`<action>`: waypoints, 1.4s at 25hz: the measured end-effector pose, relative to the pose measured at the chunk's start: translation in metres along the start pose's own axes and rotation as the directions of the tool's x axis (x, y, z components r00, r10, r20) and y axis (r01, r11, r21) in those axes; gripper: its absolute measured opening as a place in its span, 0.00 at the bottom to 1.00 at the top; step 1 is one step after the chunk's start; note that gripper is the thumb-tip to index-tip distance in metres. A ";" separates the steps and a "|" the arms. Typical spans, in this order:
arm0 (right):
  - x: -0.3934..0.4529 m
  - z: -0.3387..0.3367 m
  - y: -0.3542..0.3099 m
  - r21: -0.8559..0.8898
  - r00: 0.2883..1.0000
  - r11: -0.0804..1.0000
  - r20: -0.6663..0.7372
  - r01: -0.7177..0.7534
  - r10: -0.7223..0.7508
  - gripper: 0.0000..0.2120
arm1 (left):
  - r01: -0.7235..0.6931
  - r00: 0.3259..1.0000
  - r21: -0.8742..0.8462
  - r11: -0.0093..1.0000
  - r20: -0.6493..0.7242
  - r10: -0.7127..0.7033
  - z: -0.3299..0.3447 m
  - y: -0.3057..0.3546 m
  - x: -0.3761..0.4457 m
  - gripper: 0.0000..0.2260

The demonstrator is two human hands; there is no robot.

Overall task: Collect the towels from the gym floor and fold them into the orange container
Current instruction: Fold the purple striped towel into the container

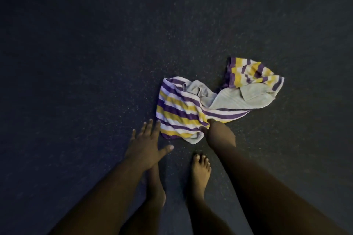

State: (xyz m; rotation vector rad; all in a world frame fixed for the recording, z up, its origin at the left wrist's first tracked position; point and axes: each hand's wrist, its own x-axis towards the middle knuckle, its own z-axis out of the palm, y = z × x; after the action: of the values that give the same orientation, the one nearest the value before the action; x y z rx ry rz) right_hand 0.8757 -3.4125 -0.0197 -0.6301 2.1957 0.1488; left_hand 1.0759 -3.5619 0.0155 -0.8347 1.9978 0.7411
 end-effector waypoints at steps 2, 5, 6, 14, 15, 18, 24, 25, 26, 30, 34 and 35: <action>0.052 0.028 0.002 0.015 0.999 0.999 -0.025 -0.048 0.049 0.22 | -0.026 0.999 0.017 1.000 0.020 0.026 0.019 -0.013 0.043 0.44; 0.098 0.046 0.000 0.004 0.998 0.999 -0.042 -0.044 0.045 0.21 | -0.038 0.998 0.029 0.999 0.046 0.037 0.043 -0.032 0.072 0.44; 0.104 0.049 -0.002 0.002 0.998 0.999 -0.050 -0.034 0.034 0.18 | -0.028 0.998 0.026 0.999 0.053 0.026 0.048 -0.039 0.074 0.44; -0.030 -0.036 -0.023 -0.216 0.989 0.969 -0.062 0.121 -0.137 0.08 | 0.082 0.994 -0.107 0.991 0.074 -0.074 -0.003 -0.027 -0.047 0.45; -0.057 -0.056 -0.026 -0.243 0.982 0.956 -0.054 0.163 -0.181 0.07 | 0.084 0.995 -0.125 0.989 0.070 -0.075 -0.018 -0.022 -0.075 0.45; -0.138 -0.120 -0.041 -0.359 0.949 0.887 -0.012 0.291 -0.316 0.07 | 0.151 0.988 -0.194 0.969 0.032 -0.148 -0.060 -0.002 -0.171 0.45; -0.294 -0.225 -0.061 -0.523 0.799 0.649 0.111 0.553 -0.591 0.11 | 0.296 0.943 -0.428 0.854 -0.011 -0.332 -0.071 0.056 -0.376 0.44; -0.318 -0.238 -0.061 -0.548 0.767 0.599 0.129 0.583 -0.628 0.11 | 0.323 0.925 -0.474 0.819 -0.027 -0.380 -0.062 0.071 -0.410 0.44; -0.343 -0.248 -0.062 -0.562 0.727 0.553 0.133 0.615 -0.673 0.11 | 0.349 0.901 -0.522 0.778 -0.041 -0.431 -0.050 0.085 -0.442 0.45; -0.435 -0.268 -0.069 -0.574 0.517 0.336 0.182 0.747 -0.836 0.10 | 0.410 0.816 -0.663 0.626 -0.039 -0.576 0.006 0.141 -0.544 0.46; -0.528 -0.246 -0.080 -0.568 0.256 0.014 0.349 0.823 -0.901 0.15 | 0.440 0.692 -0.768 0.465 -0.040 -0.721 0.077 0.188 -0.626 0.46; -0.551 -0.235 -0.080 -0.559 0.187 -0.073 0.394 0.826 -0.900 0.15 | 0.437 0.657 -0.796 0.420 -0.037 -0.753 0.096 0.201 -0.643 0.46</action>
State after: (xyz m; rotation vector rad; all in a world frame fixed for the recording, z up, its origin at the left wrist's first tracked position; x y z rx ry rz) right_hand 1.0450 -3.3404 0.5562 -2.4792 1.2216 0.2330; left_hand 1.2465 -3.1865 0.5569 -2.2449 1.4183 0.9764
